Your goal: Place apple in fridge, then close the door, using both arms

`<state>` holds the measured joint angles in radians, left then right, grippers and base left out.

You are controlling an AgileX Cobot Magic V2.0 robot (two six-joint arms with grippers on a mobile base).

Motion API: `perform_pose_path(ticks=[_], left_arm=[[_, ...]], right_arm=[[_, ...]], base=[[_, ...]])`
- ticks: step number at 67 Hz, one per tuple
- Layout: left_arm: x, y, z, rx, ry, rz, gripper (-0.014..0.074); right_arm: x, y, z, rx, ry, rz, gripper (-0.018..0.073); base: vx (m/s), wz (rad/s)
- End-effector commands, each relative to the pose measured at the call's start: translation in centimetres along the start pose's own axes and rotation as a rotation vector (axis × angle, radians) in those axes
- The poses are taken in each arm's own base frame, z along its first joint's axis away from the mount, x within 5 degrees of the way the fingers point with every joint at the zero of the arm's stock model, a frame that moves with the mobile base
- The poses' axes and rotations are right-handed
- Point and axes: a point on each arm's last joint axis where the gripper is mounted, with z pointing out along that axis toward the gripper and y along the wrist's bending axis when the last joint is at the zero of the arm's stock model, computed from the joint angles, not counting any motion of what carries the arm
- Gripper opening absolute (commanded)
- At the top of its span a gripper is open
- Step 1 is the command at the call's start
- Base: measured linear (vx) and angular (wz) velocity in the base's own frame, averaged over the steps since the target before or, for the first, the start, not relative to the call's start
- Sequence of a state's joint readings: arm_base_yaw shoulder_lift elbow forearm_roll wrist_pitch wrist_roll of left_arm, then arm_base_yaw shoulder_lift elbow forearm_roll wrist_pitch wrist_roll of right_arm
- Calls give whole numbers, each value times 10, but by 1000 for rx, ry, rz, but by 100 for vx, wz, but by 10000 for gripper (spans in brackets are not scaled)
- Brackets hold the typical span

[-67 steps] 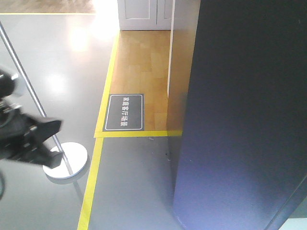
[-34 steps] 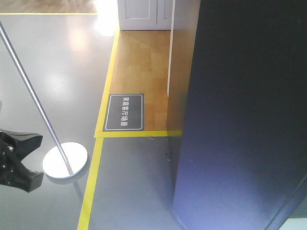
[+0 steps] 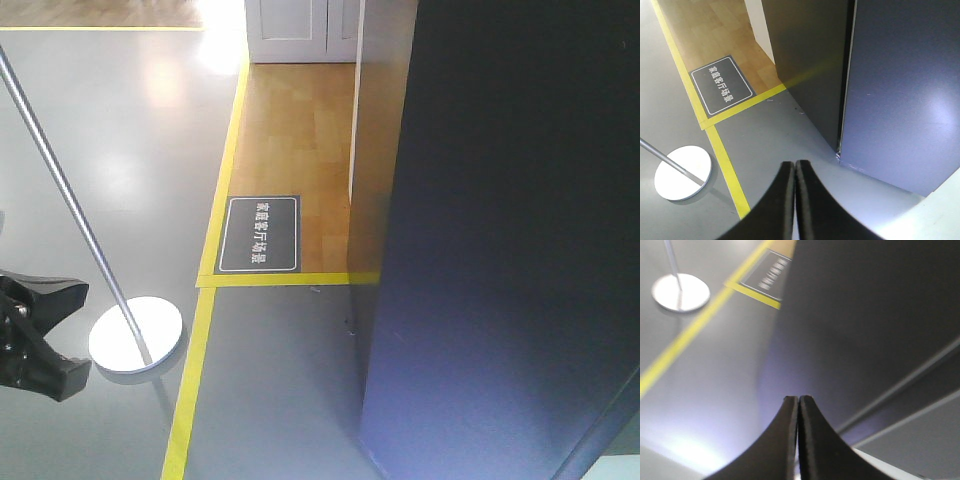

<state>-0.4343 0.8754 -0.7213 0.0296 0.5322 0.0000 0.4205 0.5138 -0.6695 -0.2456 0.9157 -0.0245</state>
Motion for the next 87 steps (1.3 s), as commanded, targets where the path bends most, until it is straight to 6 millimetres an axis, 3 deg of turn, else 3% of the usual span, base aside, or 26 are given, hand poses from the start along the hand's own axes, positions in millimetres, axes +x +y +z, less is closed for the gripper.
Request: perform_pose_path(ticks=[1, 18, 34, 49, 71, 87], left_arm=[[-13, 1, -6, -2, -90, -14, -6], [-13, 1, -6, -2, -90, -14, -6], [-13, 1, -6, -2, -90, -14, -6], [-13, 1, -6, -2, -90, -14, -6], [-13, 1, -6, -2, -92, -14, -6], [-13, 1, -6, -2, -91, -14, -6]], right_arm=[[-16, -7, 9, 66, -28, -18, -11], [-35, -8, 48, 96, 174, -26, -3], [-78, -22, 47, 171, 131, -38, -3], [-107, -42, 52, 154, 64, 86, -3], [-108, -91, 47, 356, -83, 195, -3], [-105, -117, 63, 428, -114, 264, -3]], base=[[0, 0], [0, 0], [0, 0], [0, 0], [0, 0], [0, 0]])
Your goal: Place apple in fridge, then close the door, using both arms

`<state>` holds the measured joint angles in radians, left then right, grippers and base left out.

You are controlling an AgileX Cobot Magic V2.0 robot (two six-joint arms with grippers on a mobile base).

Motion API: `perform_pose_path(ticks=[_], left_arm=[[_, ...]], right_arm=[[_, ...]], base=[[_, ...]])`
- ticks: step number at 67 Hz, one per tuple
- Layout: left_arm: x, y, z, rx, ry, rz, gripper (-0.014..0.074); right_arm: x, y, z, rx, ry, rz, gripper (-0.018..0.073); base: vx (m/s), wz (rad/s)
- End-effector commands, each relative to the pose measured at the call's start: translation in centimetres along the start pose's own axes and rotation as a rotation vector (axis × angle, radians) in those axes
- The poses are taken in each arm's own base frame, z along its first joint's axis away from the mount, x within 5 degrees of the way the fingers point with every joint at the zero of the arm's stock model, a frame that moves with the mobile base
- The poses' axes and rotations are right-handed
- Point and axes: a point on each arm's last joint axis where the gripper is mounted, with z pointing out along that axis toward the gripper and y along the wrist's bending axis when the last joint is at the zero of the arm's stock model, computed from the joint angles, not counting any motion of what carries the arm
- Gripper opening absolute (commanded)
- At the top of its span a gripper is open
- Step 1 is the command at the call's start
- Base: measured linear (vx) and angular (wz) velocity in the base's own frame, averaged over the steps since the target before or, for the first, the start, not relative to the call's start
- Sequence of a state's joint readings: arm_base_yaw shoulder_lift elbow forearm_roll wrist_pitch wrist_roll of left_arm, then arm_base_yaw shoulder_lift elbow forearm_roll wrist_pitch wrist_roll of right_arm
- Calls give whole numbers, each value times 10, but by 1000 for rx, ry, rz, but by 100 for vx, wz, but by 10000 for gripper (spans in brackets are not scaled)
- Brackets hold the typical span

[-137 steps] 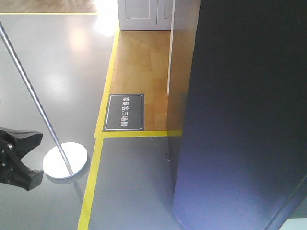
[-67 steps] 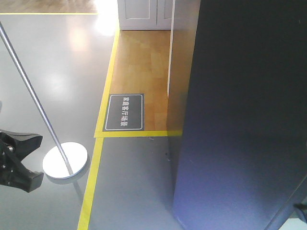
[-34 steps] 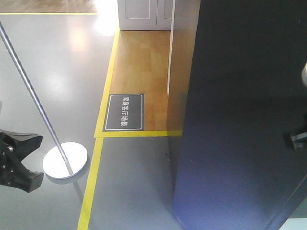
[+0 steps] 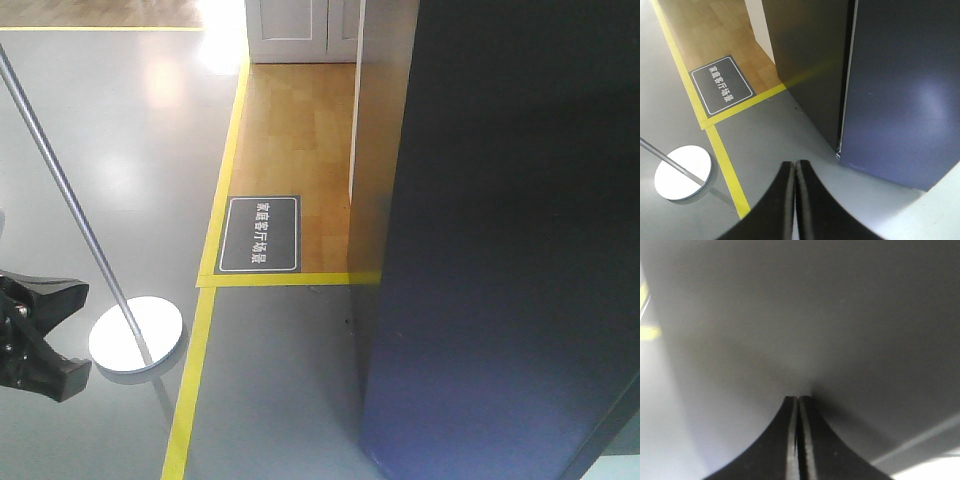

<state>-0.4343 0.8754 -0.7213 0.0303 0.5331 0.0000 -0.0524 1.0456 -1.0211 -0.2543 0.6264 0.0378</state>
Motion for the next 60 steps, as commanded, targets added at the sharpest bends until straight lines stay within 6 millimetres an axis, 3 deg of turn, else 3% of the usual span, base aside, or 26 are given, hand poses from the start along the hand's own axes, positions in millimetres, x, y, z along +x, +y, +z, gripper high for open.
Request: perform_pose_path(ticks=[1, 27, 46, 60], left_arm=[[-13, 1, -6, -2, -91, -15, -6], [-13, 1, -6, -2, -91, -15, -6], [-13, 1, -6, -2, -91, -15, -6], [-13, 1, -6, -2, -91, -15, -6]], right_arm=[[-17, -15, 3, 64, -124, 6, -3], [-18, -27, 76, 38, -63, 155, -3], [-54, -32, 129, 7, -102, 189, -3], [-81, -37, 158, 20, -191, 167, -3]], base=[[0, 0], [0, 0], [0, 0], [0, 0]])
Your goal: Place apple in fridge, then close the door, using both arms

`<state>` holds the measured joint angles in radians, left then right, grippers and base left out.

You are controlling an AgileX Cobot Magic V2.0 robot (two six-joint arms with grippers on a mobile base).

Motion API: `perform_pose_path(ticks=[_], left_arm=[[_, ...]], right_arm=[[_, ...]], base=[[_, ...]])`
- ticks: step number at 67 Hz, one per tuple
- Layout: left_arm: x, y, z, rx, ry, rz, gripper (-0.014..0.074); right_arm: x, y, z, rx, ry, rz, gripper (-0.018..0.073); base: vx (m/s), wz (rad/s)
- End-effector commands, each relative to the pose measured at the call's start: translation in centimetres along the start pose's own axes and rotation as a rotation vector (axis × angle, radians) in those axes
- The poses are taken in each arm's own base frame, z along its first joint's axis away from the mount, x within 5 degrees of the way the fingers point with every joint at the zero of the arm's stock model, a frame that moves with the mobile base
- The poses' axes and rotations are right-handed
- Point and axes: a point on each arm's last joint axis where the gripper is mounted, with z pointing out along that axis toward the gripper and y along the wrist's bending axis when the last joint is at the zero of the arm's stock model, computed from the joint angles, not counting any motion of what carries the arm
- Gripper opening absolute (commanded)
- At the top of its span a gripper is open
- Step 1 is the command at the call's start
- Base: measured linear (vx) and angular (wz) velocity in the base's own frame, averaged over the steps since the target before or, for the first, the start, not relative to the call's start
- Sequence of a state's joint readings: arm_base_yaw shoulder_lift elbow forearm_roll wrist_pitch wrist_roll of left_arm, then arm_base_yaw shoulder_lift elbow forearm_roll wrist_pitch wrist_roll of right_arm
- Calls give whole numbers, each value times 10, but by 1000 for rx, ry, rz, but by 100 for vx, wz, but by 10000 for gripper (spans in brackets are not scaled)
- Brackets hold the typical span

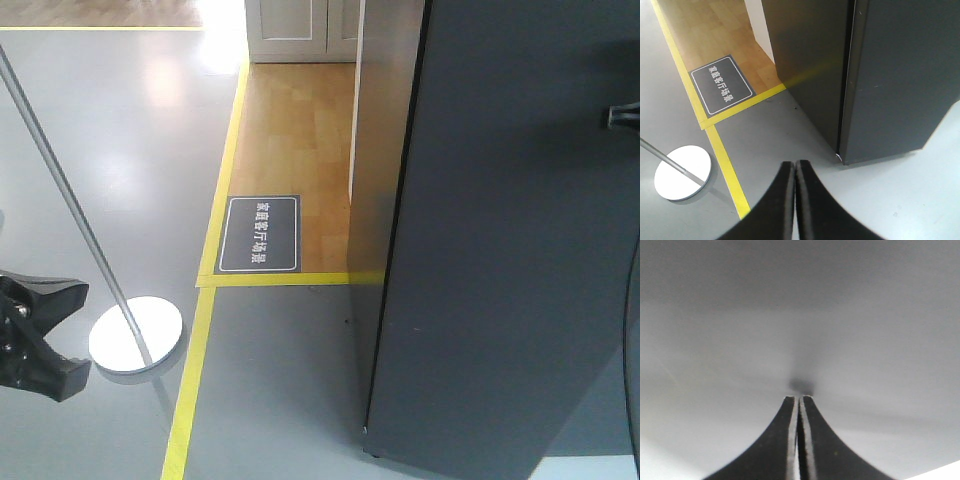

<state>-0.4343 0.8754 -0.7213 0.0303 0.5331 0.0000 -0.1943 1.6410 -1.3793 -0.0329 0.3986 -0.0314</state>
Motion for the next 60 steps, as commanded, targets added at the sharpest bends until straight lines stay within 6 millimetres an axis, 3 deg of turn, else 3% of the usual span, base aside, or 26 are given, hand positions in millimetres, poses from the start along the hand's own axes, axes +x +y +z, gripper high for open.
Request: perform_pose_path(ticks=[1, 18, 36, 60], left_arm=[[-13, 1, -6, -2, -91, -15, -6], [-13, 1, -6, -2, -91, -15, -6], [-13, 1, -6, -2, -91, -15, -6], [-13, 1, -6, -2, -91, -15, -6]], right_arm=[[-42, -5, -10, 18, -226, -15, -3], [-59, -6, 18, 19, -297, -5, -3], [-58, -5, 23, 12, -295, 14, -3], [-53, -1, -12, -36, -131, 79, -3]], base=[[0, 0], [0, 0], [0, 0], [0, 0]])
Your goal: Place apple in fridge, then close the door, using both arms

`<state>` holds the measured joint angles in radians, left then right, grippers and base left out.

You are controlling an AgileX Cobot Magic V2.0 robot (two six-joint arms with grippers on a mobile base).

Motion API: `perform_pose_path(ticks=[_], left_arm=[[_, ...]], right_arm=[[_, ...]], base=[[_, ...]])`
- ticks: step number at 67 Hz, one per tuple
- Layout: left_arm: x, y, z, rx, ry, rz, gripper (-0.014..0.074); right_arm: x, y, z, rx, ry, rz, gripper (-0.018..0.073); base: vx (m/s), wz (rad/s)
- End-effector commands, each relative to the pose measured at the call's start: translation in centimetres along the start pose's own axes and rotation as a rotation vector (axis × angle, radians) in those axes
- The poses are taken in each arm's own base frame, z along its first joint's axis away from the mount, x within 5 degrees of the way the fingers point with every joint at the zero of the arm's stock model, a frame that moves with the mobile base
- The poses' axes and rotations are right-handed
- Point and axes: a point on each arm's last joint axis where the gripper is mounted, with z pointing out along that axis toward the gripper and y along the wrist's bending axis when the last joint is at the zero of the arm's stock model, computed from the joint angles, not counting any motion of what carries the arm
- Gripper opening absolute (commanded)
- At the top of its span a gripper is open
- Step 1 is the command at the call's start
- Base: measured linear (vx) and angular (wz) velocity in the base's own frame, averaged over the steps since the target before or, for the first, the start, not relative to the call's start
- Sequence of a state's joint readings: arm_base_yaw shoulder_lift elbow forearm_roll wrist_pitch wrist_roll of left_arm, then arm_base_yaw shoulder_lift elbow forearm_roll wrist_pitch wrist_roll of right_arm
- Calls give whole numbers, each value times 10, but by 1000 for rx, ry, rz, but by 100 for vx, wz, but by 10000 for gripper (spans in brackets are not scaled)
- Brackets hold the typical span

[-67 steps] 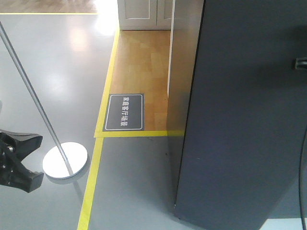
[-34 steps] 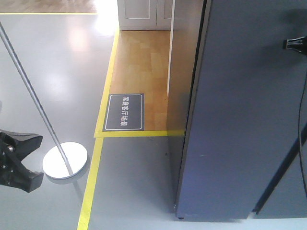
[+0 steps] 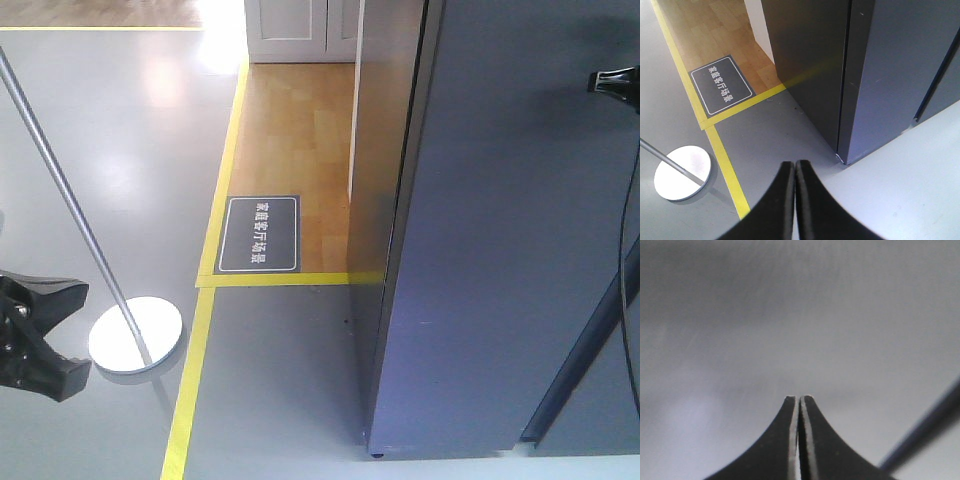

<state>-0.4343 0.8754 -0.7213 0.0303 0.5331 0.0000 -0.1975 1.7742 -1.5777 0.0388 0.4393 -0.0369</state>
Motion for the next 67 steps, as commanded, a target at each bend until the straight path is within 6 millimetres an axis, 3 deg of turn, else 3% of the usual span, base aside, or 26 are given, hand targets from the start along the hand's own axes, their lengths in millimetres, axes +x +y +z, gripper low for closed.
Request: perform_pose_path(ticks=[1, 14, 41, 49, 67], left_arm=[[-13, 1, -6, -2, -91, -15, -6], [-13, 1, -6, -2, -91, -15, -6], [-13, 1, -6, -2, -91, -15, -6], [-13, 1, -6, -2, -91, -15, -6], [-13, 1, -6, -2, -91, -15, -6]], right_arm=[[-26, 2, -41, -16, -103, 19, -3], [-5, 15, -71, -51, -79, -86, -3], [84, 69, -136, -197, 189, -265, -3], [105, 68, -160, -185, 211, -243, -3], [158, 46, -218, -173, 280, -224, -3]], base=[[0, 0], [0, 0], [0, 0], [0, 0], [0, 0]])
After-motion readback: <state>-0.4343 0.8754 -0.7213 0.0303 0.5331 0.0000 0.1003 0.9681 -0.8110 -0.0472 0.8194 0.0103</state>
